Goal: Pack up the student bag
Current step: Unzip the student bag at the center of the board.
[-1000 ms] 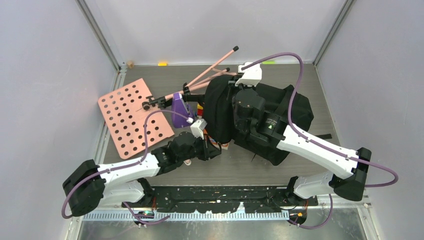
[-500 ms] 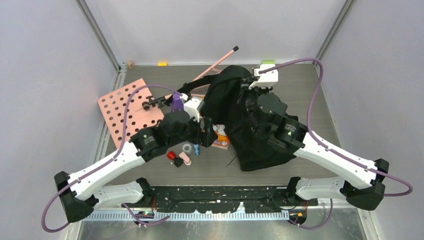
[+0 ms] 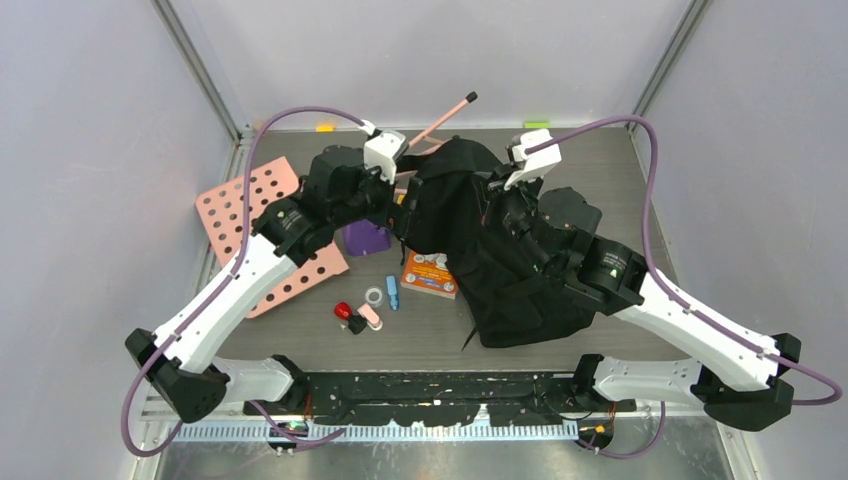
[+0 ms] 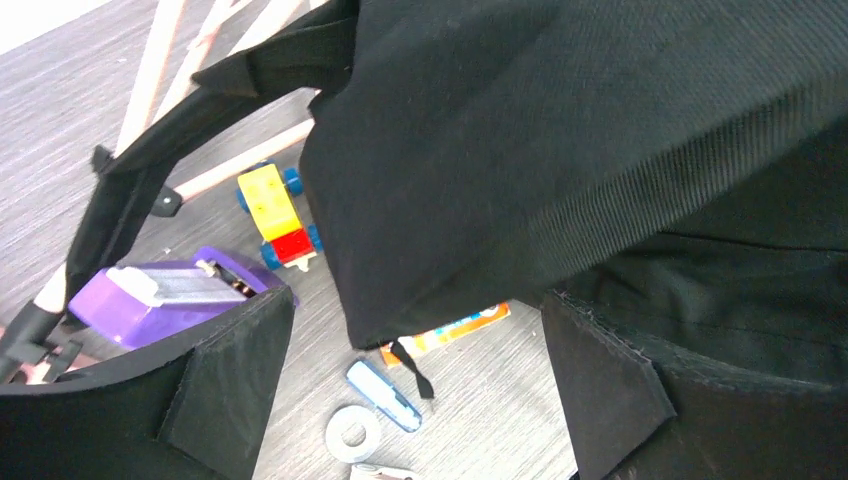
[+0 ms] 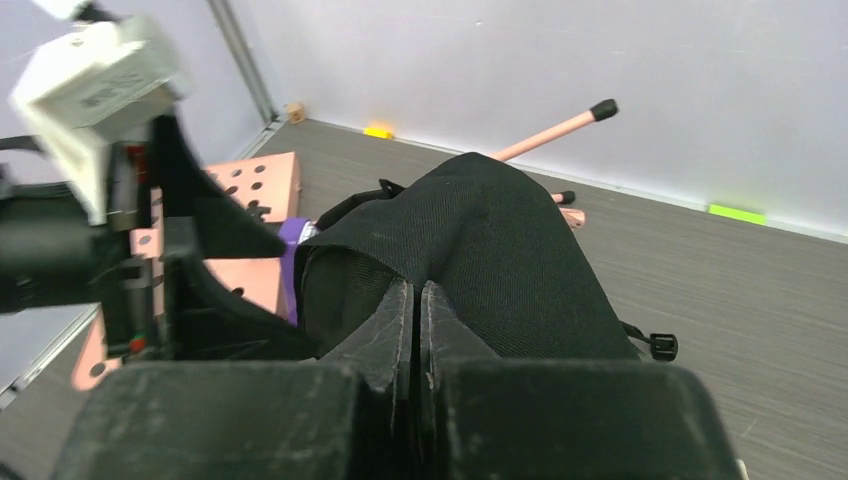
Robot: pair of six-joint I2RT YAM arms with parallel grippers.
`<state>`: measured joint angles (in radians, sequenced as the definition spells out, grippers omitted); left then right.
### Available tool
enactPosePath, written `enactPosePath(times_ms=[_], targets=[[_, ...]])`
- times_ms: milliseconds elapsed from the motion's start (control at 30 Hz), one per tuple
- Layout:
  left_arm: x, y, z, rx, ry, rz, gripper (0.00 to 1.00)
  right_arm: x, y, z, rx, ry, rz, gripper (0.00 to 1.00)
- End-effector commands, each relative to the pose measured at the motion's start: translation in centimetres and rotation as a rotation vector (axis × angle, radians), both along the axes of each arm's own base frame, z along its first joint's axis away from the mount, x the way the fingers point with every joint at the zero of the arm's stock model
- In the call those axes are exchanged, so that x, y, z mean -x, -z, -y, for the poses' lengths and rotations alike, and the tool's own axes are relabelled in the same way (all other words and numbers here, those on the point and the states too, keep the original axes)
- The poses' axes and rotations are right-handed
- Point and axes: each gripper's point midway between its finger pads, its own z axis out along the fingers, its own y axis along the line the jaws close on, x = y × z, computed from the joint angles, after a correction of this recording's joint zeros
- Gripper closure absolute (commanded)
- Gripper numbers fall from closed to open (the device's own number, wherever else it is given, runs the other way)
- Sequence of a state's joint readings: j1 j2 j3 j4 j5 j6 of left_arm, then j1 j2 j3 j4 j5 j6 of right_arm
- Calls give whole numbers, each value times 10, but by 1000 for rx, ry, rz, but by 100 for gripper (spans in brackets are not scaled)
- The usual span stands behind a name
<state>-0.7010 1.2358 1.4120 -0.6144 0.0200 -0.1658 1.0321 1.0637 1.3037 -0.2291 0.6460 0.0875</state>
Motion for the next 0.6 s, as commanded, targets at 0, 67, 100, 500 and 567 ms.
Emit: enactPosePath(times_ms=[0,67,100,500,567], targets=[[4,-25,24,42,190,83,5,23,-60,0,-153,-129,80,100],[6,-27,26,55,216,101,17,26,-60,-3,-138,-154,78,100],[9,-30,27,64,235,118,26,26,-60,-4,-125,-161,78,100],[52,-78,8,124,323,234,100,19,-84,-22,-102,-185,135,100],[64,-92,6,143,357,244,100,10,-88,-19,-89,-138,162,100]])
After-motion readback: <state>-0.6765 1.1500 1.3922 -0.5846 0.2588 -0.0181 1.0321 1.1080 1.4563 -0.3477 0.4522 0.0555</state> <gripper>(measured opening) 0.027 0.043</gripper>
